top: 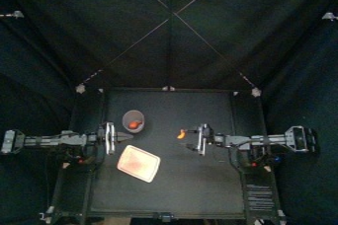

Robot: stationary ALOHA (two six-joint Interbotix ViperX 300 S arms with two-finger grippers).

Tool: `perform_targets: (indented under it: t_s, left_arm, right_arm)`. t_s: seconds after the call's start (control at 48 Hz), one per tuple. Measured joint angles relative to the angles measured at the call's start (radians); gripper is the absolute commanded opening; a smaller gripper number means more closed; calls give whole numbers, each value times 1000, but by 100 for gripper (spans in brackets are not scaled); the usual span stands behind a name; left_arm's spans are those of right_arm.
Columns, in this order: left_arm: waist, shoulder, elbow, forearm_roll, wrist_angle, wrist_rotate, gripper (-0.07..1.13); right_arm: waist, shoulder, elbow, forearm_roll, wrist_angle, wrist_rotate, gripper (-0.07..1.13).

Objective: Pick the drumstick then place it in the grey bowl
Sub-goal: Drop drumstick in the grey bowl and return to neutral

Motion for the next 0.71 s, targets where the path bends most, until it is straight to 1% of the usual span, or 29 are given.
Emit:
perform_targets:
  t_s: [0.312,0.708]
  left_arm:
    - [11,-2,8,0,0,0,-2]
    - [14,-5,12,0,0,0,-2]
  right_arm:
    - [-8,-230,146,-20,-2,-3,96]
    - [-40,-354,244,-43,18,3,96]
